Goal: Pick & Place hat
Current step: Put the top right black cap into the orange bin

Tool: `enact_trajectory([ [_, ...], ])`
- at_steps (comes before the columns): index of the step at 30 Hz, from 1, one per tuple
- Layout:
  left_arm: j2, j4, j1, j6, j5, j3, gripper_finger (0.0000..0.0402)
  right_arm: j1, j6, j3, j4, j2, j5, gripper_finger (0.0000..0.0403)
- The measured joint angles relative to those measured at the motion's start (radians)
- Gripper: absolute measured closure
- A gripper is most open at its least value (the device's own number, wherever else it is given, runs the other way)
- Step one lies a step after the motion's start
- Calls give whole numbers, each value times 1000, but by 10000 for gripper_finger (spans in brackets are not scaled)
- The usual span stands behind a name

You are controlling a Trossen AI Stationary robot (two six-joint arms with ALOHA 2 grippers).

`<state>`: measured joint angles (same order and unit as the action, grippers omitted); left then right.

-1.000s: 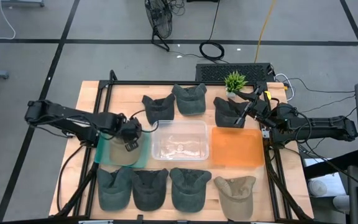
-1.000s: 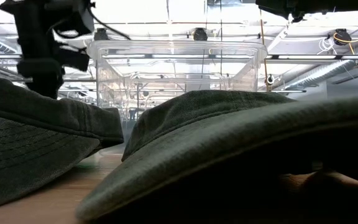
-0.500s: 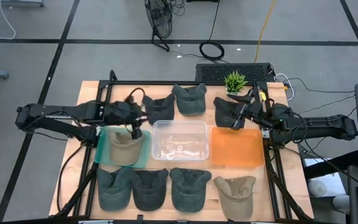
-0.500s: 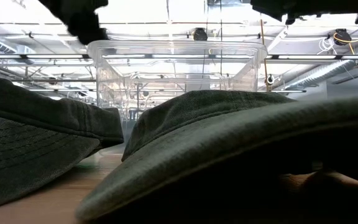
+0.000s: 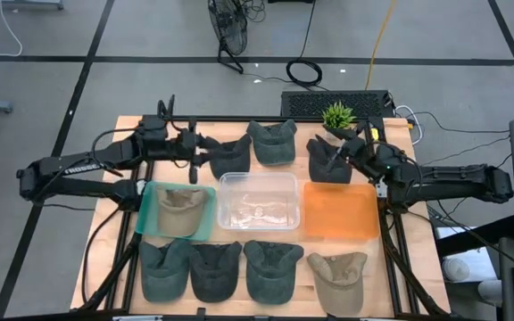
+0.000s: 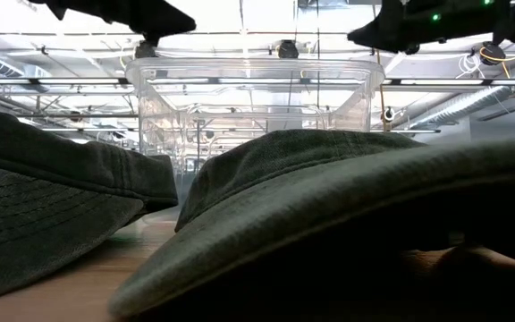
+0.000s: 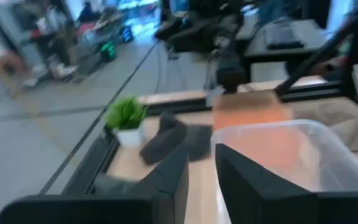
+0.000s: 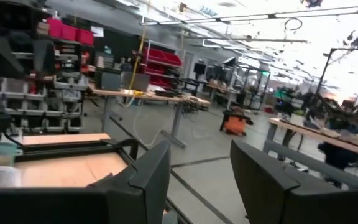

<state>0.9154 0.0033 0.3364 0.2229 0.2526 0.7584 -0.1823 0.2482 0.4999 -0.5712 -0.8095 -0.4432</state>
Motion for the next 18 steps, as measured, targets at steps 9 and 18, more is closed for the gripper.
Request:
enact_trajectory([
  [9, -1, 124, 122, -28, 64, -107, 309, -109, -3, 10, 2, -111, 28, 237],
  [18, -100, 114, 268, -67, 256, -110, 309, -282, -115, 314, 811, -211, 148, 183],
])
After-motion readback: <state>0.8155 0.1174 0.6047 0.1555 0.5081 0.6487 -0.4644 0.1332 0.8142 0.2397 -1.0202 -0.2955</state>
